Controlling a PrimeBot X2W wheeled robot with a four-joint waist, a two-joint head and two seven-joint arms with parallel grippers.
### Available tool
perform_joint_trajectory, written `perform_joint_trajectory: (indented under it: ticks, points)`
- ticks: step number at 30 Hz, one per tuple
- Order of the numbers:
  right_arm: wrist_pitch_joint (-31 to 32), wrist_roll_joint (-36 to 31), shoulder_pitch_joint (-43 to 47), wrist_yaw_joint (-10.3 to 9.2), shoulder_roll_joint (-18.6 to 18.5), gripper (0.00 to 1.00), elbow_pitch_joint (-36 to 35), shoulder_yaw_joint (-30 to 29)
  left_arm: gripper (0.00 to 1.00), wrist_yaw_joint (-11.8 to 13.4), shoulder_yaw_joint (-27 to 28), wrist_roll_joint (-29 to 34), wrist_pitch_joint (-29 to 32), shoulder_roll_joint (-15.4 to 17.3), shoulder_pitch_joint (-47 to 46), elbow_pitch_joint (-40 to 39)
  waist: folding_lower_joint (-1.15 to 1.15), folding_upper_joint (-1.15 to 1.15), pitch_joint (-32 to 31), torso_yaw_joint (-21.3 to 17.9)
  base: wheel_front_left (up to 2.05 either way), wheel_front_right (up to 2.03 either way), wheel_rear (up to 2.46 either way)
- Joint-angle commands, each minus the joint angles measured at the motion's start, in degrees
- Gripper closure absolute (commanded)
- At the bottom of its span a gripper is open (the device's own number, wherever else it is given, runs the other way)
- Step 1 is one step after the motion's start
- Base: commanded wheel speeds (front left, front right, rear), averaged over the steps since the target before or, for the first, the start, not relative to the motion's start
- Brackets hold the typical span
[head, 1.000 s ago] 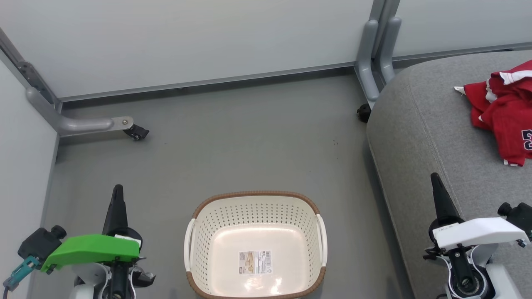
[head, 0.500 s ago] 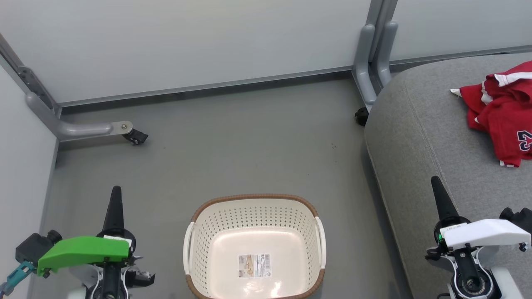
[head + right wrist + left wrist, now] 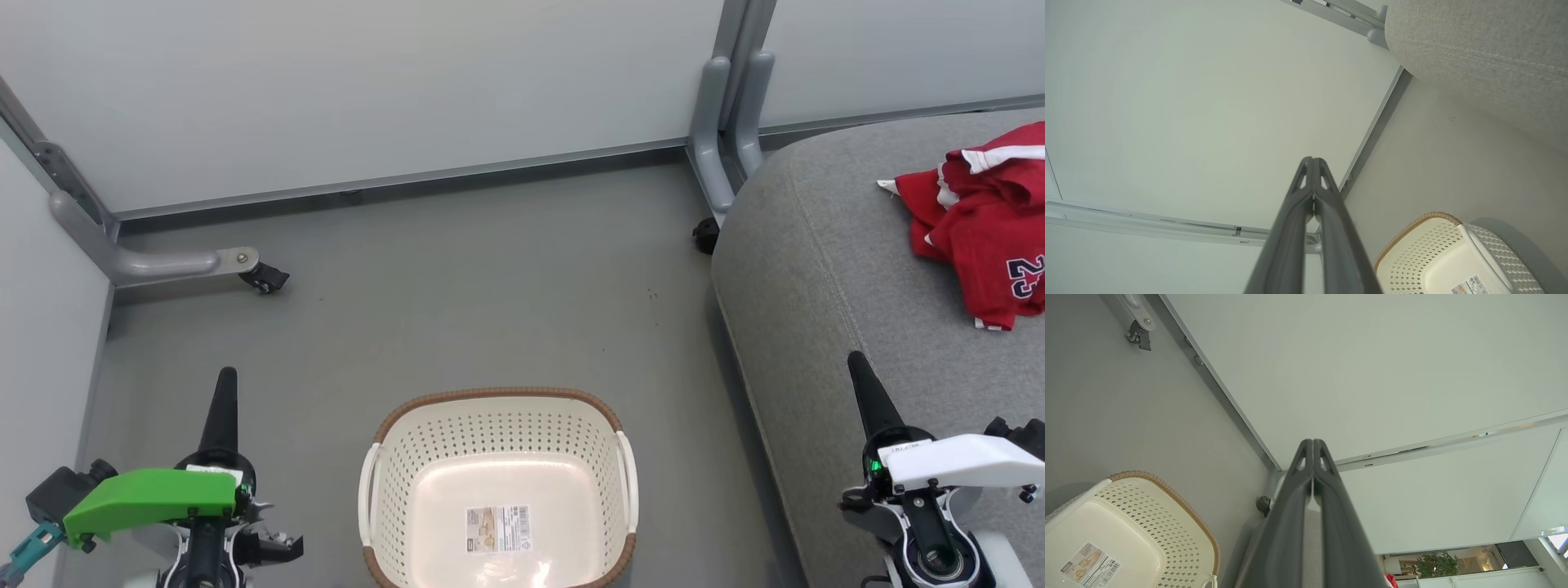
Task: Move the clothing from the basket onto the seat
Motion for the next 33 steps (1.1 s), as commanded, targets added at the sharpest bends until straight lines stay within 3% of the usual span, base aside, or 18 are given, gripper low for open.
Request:
perform_joint_trajectory:
  ticks: [1, 33]
  points:
    - [0.5, 1.3, 0.3, -0.01, -0.4, 1.00, -0.1, -0.3, 1.00, -0.3, 0.4, -1.4, 0.3, 0.4, 0.5, -0.2, 0.00, 0.00, -0.1, 0.0, 0.00, 0.00, 0.00]
    - [4.3, 14.8, 0.7, -0.02, -0.3, 1.00, 1.0, -1.5, 1.00, -1.5, 2.2, -14.8, 4.1, 0.4, 0.9, 0.3, 0.00, 0.00, -1.9, -0.8, 0.00, 0.00, 0.00]
